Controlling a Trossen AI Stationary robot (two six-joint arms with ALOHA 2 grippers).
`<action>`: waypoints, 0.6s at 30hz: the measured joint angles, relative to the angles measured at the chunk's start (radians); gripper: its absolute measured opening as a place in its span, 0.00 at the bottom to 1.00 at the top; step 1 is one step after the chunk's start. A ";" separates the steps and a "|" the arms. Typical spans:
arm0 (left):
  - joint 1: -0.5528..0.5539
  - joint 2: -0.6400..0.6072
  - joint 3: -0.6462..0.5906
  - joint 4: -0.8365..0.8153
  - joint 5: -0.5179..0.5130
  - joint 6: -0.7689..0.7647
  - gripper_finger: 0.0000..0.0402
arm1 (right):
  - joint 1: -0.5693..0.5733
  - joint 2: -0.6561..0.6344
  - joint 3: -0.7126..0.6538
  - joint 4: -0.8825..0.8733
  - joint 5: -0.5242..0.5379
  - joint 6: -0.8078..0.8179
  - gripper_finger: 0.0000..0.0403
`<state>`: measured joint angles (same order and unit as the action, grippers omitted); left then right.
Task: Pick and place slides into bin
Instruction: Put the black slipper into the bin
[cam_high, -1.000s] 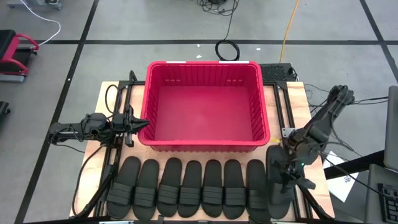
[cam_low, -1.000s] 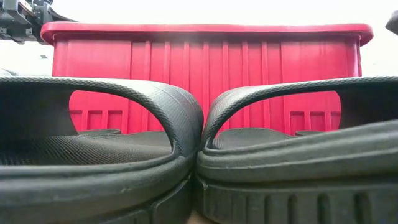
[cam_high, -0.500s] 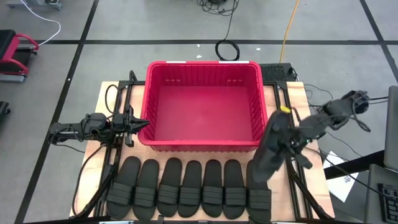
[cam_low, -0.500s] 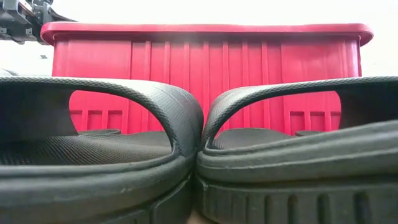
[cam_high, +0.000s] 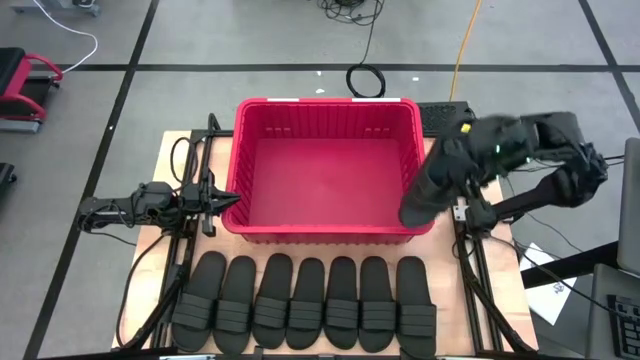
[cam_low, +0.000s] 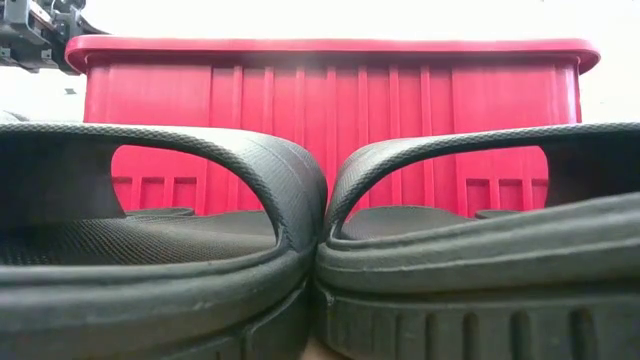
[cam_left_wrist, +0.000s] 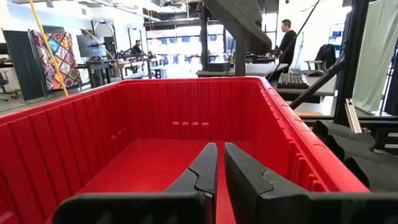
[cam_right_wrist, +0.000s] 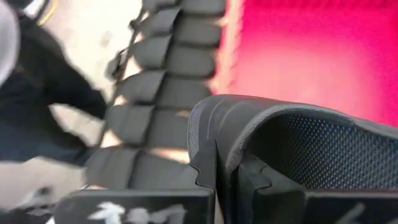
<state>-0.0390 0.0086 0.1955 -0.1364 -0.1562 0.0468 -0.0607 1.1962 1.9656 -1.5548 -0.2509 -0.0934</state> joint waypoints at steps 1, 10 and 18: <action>0.000 0.000 0.000 0.000 0.000 0.000 0.08 | -0.045 0.017 0.022 -0.008 -0.026 -0.049 0.01; 0.000 0.000 0.000 -0.002 0.000 0.001 0.08 | -0.439 0.194 0.061 -0.017 -0.352 -0.419 0.01; 0.000 0.000 0.000 -0.002 -0.001 -0.008 0.08 | -0.545 0.398 0.057 -0.014 -0.431 -0.582 0.01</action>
<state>-0.0391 0.0086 0.1955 -0.1383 -0.1570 0.0393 -0.6056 1.5939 2.0224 -1.5692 -0.6824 -0.6754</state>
